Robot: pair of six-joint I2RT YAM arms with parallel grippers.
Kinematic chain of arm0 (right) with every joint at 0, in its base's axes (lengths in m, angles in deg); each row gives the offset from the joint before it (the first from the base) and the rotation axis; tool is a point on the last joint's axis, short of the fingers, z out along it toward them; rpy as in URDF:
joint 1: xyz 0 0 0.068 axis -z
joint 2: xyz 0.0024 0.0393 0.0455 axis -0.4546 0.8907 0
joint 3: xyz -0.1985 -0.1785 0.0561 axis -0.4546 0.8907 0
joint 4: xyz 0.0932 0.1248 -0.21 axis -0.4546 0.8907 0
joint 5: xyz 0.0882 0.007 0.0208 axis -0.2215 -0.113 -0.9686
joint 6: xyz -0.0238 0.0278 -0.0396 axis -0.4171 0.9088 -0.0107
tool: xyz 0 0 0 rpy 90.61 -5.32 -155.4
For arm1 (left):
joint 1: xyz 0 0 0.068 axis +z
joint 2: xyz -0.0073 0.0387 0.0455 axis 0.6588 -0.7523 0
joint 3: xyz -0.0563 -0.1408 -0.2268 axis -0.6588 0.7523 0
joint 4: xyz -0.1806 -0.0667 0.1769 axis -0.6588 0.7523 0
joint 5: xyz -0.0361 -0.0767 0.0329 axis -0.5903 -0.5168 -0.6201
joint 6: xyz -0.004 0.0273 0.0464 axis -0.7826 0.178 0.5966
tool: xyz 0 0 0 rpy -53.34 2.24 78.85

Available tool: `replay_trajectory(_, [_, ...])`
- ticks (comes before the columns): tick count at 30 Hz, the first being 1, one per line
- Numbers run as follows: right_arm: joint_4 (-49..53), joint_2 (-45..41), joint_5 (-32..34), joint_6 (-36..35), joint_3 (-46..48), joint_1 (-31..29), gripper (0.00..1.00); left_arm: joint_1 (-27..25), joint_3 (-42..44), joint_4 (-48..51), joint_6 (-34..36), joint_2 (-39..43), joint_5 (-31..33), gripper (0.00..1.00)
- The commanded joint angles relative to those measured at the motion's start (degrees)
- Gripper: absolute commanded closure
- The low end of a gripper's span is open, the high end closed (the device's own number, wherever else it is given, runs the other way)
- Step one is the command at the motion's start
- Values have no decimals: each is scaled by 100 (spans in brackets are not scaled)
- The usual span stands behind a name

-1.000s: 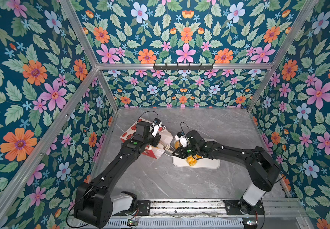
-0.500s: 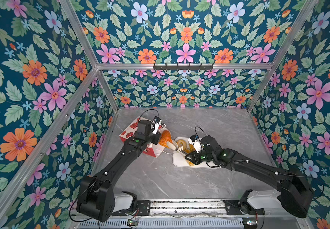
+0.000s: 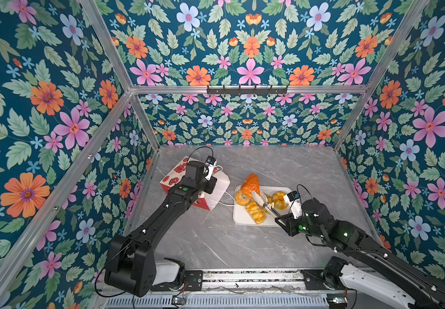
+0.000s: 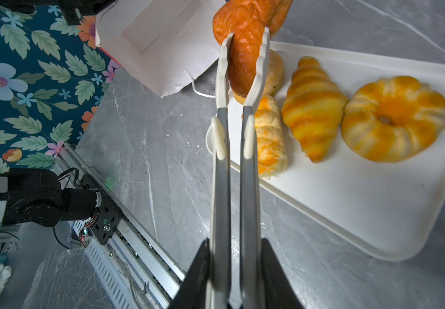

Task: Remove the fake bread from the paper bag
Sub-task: 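Lower the brown loaf onto the white tray and open the tongs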

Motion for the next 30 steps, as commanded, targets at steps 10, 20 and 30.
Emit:
replay_trajectory(10, [1496, -1306, 788, 1071, 162, -409, 94, 8, 47, -138, -8, 148, 54, 100])
replay_trajectory(20, [2227, -1734, 1413, 1942, 216, -1404, 94, 10, 55, -178, 6, 158, 18, 100])
replay_trajectory(30, [2760, -1849, 1780, 2216, 133, -1504, 94, 8, 110, -201, -5, 196, -17, 100])
